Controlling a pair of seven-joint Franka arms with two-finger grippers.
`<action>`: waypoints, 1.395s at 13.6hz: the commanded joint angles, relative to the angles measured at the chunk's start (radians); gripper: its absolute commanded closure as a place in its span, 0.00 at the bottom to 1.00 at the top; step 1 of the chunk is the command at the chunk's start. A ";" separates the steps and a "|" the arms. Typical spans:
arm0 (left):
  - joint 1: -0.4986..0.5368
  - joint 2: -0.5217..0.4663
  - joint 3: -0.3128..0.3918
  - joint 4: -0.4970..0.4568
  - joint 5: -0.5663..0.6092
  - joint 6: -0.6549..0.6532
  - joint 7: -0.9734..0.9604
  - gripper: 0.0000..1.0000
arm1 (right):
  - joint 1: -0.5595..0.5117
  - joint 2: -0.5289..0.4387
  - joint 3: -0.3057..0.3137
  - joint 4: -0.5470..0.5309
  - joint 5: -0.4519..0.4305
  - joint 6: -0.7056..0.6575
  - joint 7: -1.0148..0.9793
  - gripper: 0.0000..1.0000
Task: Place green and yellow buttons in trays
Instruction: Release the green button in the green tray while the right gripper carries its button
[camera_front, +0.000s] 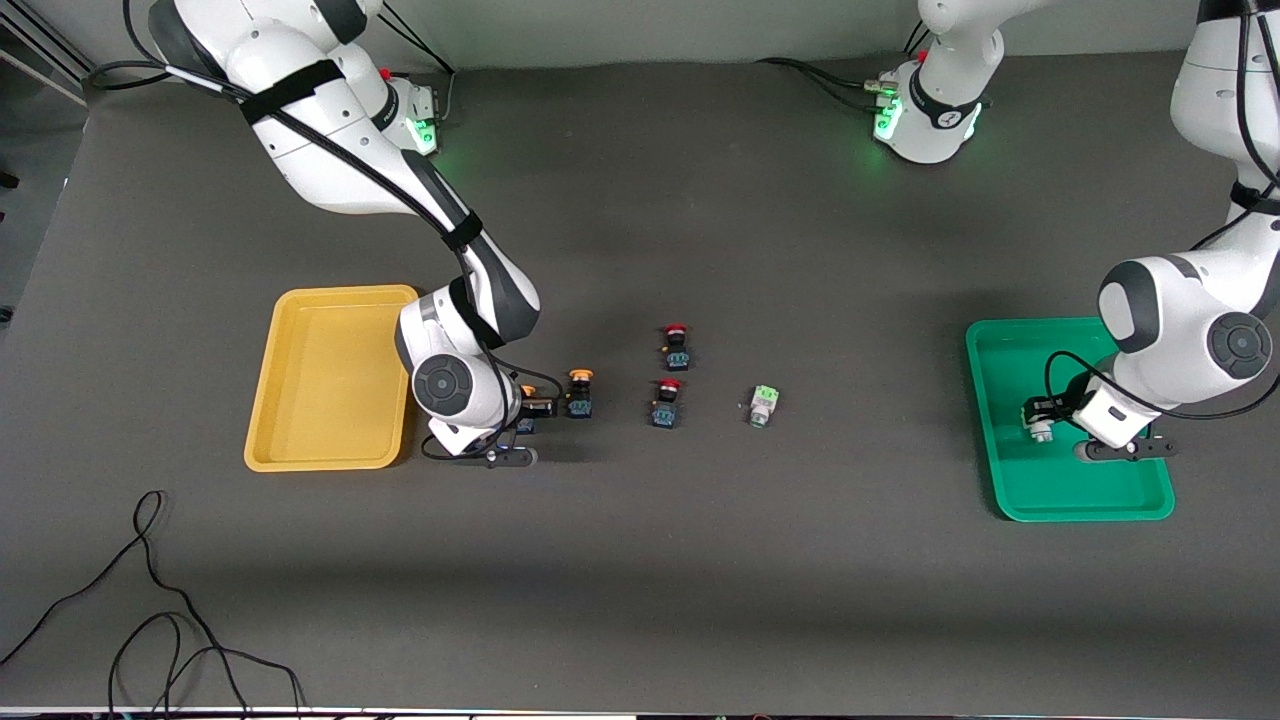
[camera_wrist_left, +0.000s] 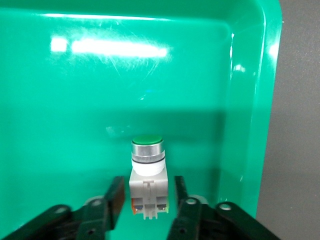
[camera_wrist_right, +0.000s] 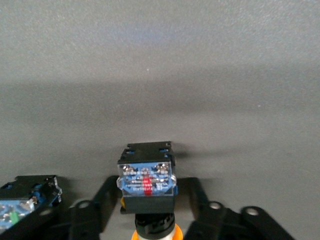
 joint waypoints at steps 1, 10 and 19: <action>-0.005 -0.029 0.004 0.000 0.020 -0.022 -0.031 0.01 | 0.014 -0.034 -0.013 -0.010 0.007 0.009 0.022 1.00; -0.105 -0.351 -0.008 0.193 0.022 -0.536 -0.032 0.01 | 0.006 -0.382 -0.075 0.003 0.014 -0.371 0.152 1.00; -0.595 -0.329 -0.009 0.187 0.014 -0.518 -0.472 0.01 | 0.008 -0.529 -0.347 0.010 0.002 -0.632 -0.179 1.00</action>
